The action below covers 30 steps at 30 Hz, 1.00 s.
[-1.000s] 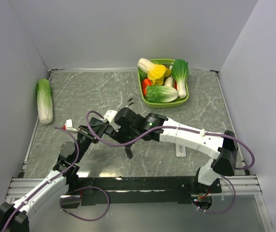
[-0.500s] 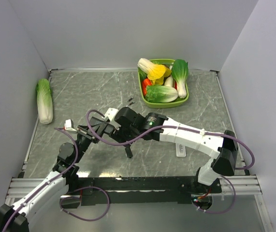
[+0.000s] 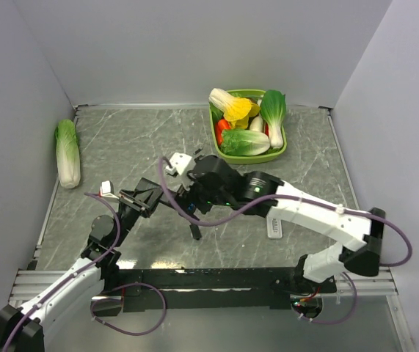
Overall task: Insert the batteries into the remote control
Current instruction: Load the battery into the remote control.
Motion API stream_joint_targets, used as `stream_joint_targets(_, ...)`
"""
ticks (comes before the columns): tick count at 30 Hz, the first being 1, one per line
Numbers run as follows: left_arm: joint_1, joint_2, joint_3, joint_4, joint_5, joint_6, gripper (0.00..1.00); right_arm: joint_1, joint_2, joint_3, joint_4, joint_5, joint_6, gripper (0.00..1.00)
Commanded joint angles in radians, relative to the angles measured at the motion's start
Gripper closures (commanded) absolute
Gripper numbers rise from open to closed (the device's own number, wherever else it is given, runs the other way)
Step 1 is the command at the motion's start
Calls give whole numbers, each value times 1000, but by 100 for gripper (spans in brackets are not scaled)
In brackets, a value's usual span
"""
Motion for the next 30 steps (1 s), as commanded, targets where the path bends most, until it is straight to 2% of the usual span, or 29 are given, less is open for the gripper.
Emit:
stream_joint_targets(1, -2, -7, -213, 81, 8, -32, 99, -21, -142, -64, 97, 0, 33, 0)
stream_joint_targets(3, -2, -11, -210, 79, 8, -30, 99, -33, -179, -117, 120, -7, 36, 2)
stream_joint_targets(5, -2, -18, -210, 76, 8, -30, 99, -59, -232, -159, 154, -26, 36, 9)
stream_joint_targets(9, -2, -21, -210, 75, 13, -27, 99, -122, -305, -288, 229, -139, 77, 36)
stream_joint_targets(11, -2, -21, -212, 79, 17, -27, 99, -139, -334, -326, 284, -162, 85, 46)
stream_joint_targets(12, -2, -22, -212, 79, 17, -27, 99, -142, -343, -358, 301, -175, 85, 55)
stream_joint_targets(15, -2, -25, -210, 78, 19, -27, 99, -147, -360, -414, 374, -209, 94, 65)
stream_joint_targets(18, -2, -27, -210, 78, 20, -25, 99, -150, -365, -441, 423, -230, 108, 73)
stream_joint_targets(30, -2, -39, -209, 78, 23, -27, 99, -153, -317, -431, 464, -247, 122, 78)
